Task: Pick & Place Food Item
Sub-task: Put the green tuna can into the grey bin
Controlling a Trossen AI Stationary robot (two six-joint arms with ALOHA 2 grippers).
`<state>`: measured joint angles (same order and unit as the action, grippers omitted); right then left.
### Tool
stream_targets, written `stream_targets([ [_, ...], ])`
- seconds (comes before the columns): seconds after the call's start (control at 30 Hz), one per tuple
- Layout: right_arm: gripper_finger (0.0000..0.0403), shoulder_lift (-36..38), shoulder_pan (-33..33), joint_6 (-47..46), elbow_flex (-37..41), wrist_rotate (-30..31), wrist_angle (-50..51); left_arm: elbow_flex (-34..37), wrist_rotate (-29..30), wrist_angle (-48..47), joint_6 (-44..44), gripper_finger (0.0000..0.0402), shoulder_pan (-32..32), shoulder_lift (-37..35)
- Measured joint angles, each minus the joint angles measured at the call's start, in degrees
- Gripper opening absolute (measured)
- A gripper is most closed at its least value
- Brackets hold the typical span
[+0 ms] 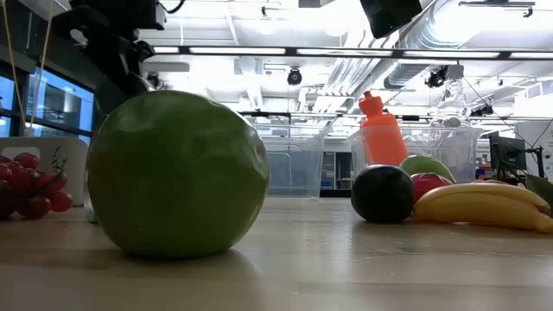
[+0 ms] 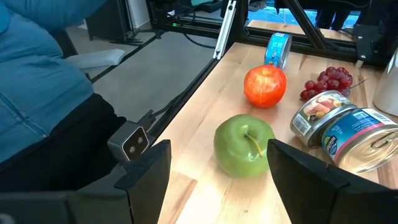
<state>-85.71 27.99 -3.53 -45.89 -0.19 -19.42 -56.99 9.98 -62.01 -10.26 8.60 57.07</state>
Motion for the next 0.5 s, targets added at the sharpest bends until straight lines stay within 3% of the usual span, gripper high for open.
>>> stream_targets([
  [0.2, 0.0254, 0.00, 0.00, 0.02, 0.00, 0.00, -0.02, 0.13, 1.23, -2.72, -2.19, 0.0142, 6.36, 3.87],
  [0.5, 0.0254, 0.00, 0.00, -0.49, 0.00, 0.02, 0.85, 0.13, -3.74, -2.17, -7.83, 0.0142, 13.72, 8.23],
])
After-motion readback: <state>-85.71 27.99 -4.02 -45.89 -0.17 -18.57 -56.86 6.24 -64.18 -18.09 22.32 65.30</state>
